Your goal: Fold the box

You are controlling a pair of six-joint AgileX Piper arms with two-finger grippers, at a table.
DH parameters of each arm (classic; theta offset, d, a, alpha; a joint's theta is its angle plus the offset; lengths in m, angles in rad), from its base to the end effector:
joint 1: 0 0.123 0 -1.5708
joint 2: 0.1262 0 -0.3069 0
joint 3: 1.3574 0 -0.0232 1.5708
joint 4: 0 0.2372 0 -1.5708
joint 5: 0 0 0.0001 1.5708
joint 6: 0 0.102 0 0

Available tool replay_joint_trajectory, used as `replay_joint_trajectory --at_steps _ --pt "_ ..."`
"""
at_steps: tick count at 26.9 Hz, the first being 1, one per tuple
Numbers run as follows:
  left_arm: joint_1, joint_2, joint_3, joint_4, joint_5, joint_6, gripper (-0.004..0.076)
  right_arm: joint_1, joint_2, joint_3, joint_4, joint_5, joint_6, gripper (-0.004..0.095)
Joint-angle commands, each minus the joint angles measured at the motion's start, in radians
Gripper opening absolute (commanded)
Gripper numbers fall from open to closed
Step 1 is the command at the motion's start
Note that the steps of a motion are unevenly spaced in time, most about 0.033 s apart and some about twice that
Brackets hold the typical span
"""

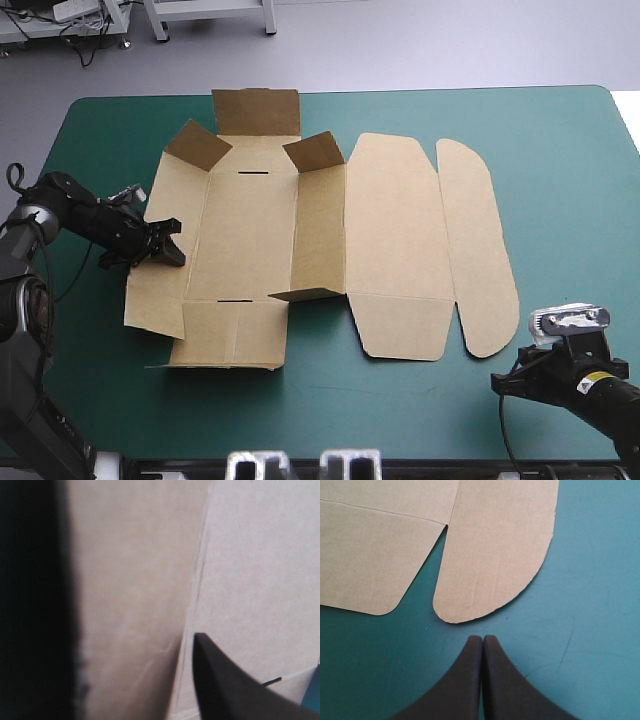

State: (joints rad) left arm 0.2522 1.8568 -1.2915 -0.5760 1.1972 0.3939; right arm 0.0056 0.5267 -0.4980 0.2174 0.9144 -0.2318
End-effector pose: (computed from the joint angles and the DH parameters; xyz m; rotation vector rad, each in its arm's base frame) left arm 0.3427 0.0349 0.2278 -0.1514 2.9617 -0.8029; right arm 0.0582 0.0178 0.2713 -0.2028 2.3967 0.1646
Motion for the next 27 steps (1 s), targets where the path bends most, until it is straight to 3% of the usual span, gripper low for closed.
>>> replay_joint_trajectory --at_steps 1,5,15,27 --pt "-0.008 -0.042 -0.016 -0.045 0.095 0.003 -0.0007 -0.006 0.01 -0.022 0.018 -0.044 -0.005 -0.002" --pt "-0.074 -0.045 -0.054 0.03 0.095 0.045 -0.001 -0.006 0.01 -0.022 0.018 -0.044 -0.005 -0.002" --pt "-0.374 -0.063 -0.412 0.418 0.083 0.126 -0.001 -0.006 0.01 -0.022 0.018 -0.04 -0.005 -0.002" --pt "-0.639 -0.063 -0.681 0.609 -0.067 0.403 -0.001 -0.006 0.01 -0.022 0.012 -0.04 -0.005 -0.002"
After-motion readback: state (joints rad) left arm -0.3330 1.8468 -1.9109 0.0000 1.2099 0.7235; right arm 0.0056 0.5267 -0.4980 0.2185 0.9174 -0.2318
